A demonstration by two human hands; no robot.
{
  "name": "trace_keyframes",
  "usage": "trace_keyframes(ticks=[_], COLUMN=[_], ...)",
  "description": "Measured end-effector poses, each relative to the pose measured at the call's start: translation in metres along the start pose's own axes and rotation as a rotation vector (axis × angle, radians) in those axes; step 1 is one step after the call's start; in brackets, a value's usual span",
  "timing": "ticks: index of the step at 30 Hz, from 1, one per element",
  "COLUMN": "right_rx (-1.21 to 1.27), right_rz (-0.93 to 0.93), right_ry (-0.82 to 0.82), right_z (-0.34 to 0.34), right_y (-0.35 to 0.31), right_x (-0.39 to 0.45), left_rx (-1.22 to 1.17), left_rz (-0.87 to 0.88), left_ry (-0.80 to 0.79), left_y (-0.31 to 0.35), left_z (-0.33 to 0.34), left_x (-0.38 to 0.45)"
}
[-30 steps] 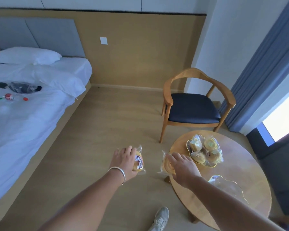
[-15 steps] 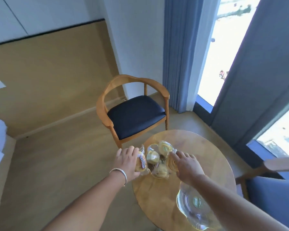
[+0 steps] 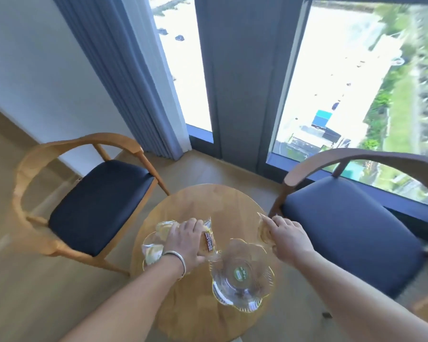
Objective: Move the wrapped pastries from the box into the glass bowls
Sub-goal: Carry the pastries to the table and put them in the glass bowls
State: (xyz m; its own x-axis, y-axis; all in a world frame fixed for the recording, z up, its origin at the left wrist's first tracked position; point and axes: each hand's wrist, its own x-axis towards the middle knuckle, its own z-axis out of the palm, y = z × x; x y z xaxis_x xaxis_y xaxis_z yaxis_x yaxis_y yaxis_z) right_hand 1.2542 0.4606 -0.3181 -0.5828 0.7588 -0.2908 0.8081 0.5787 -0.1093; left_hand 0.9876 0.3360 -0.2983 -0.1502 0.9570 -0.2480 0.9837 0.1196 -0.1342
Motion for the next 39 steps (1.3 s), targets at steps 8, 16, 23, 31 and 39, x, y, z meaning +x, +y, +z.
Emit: trace_keyframes(ticks=[8,16,23,31,39], right_rx=[0.034,0.073,0.071,0.079,0.045], right_rz=[0.219,0.232,0.078,-0.045,-0.199], right_ry=[-0.048,-0.07,-0.276,-0.486,-0.47], right_z=[0.023,0.042,0.083,0.151,0.183], right_y=[0.01,-0.013,-0.045,-0.061,-0.062], right_x=[-0.07,-0.07,-0.042,-0.026,-0.01], left_rx=[-0.023,-0.028,-0.063,-0.07,-0.141], left_rz=[0.219,0.287,0.311,0.435,0.493], left_ry=[-0.083,-0.129,-0.267,-0.446,-0.617], left_y=[0.037,0.044,0.044,0.067,0.087], left_z=[0.022,0.033,0.065,0.125,0.162], left_x=[0.025,0.037,0.03,0.034,0.041])
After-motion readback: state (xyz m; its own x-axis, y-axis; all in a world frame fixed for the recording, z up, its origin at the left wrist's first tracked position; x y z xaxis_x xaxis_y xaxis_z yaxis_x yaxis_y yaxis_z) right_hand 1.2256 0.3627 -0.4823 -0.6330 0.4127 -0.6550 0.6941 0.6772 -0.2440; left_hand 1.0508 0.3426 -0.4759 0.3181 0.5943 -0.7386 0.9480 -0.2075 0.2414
